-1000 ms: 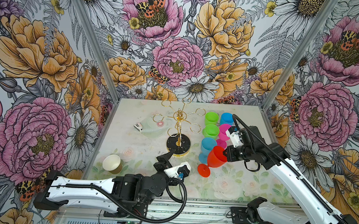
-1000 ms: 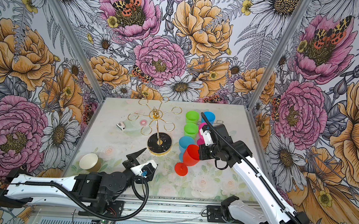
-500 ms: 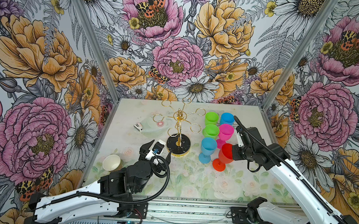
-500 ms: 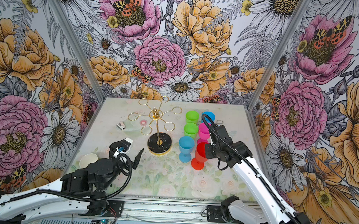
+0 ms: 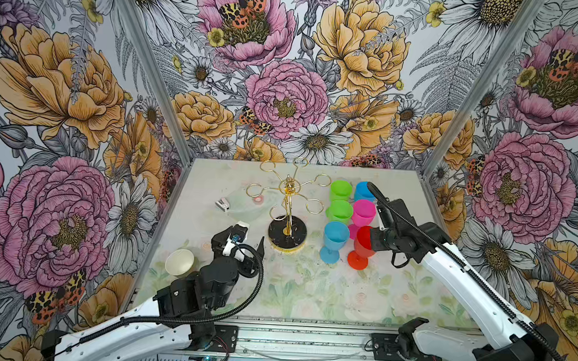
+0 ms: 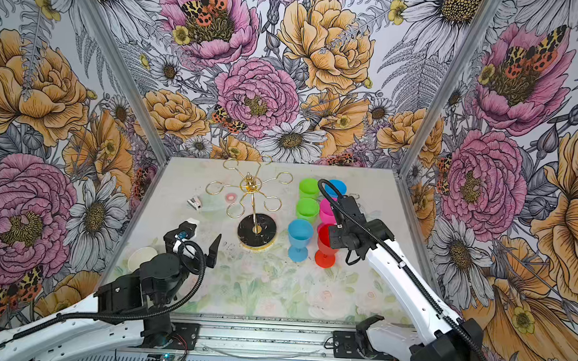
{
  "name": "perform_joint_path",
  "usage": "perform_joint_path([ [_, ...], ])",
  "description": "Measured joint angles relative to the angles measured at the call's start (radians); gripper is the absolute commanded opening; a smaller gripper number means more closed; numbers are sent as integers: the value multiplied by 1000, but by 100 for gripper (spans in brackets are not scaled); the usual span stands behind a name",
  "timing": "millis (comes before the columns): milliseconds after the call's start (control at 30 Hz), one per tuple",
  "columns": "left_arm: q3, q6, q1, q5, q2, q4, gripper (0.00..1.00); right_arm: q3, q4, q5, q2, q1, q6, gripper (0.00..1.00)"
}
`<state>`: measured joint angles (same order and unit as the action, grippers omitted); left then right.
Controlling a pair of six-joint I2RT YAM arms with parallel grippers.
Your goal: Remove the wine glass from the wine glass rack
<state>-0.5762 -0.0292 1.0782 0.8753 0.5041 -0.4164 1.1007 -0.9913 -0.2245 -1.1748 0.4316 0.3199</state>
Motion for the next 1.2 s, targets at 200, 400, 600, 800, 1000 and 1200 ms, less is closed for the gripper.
perform_joint_path([
  [200,12,-18,-30,4,1,1,99,0,35,4,-18,-10,-1,0],
  [400,15,-36,-95,-2,28,2,99,-6,56,9,-19,-21,-1,1],
  [600,23,-51,-177,-48,49,16,99,-27,66,16,-34,-21,-1,3],
  [800,26,-52,-213,-71,48,29,99,-34,70,19,-39,-27,-1,7],
  [1000,31,-63,-245,-93,48,48,99,-38,79,25,-39,-27,-1,11],
  [1200,31,-74,-266,-117,57,55,99,-51,102,39,-39,-27,0,12],
])
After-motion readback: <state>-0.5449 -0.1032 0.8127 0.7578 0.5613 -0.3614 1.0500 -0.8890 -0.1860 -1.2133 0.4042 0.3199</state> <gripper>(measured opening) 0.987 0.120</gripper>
